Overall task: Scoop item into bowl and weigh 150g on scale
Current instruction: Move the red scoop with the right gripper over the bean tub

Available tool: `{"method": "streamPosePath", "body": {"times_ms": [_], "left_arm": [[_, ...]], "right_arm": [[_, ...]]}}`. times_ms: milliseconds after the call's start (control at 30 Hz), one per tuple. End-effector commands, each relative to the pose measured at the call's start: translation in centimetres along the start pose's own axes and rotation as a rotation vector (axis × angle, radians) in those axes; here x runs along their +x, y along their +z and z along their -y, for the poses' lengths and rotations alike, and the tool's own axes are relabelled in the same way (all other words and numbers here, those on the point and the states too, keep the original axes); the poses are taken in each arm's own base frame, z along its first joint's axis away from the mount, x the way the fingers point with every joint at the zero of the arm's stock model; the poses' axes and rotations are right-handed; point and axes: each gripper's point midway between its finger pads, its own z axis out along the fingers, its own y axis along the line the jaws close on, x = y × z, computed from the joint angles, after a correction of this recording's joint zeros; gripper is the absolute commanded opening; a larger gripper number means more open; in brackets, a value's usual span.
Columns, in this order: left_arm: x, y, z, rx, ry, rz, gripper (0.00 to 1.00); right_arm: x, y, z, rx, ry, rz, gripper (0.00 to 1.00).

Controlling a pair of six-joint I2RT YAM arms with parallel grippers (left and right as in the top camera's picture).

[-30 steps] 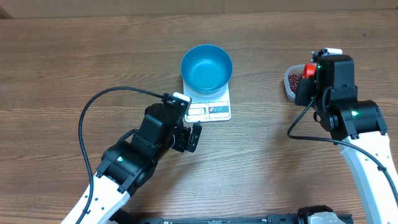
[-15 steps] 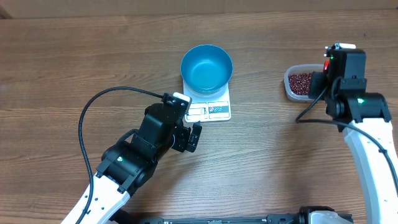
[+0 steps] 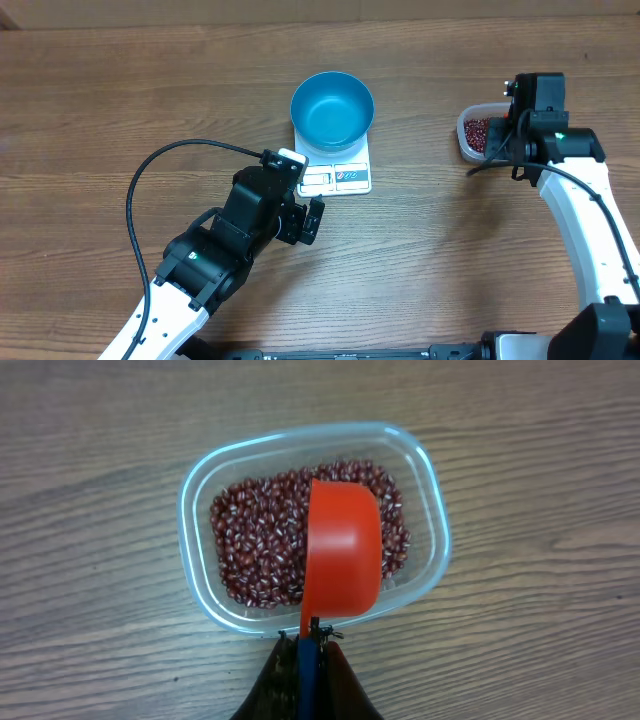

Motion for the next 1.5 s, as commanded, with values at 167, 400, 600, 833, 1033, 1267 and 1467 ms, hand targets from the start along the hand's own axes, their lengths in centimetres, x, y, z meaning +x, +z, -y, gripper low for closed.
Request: {"method": "streamPosePath", "body": {"times_ms": [167,400,600,833,1033,1267,1467], "left_arm": [[0.3,-0.2,0.2,0.014,0.024,0.001,0.99],[0.3,-0.2,0.2,0.014,0.024,0.001,1.0],[0.3,-0.1,0.2,0.014,0.024,0.0,1.0],[0.4,-0.1,0.2,0.013,0.025,-0.003,1.0],[0.4,-0.1,0.2,0.012,0.025,-0.003,1.0],[0.5,-0.1,0.2,0.011,0.026,-0.007,1.0],[0.5,-0.1,0.1,0.009,0.026,-0.009,1.0]], "right_arm": [[-1.4,-0.6,0.1,-0.005,0.011,0.042,0.04],[-2.1,-0.5,1.1,0.013,0.037,0.069,0.04],[-2.1,-0.3,2.3,0.029,0.064,0.066,0.04],[-2.1,-0.3,2.3,0.03,0.063,0.065,0.04],[-1.8,0.5,2.2,0.03,0.059,0.043,0.04],[-0.8,2.1,1.7,0.018,0.049,-0.012,0.04],[-0.5,2.2,1.7,0.018,0.048,-0.018,0.04]]}}
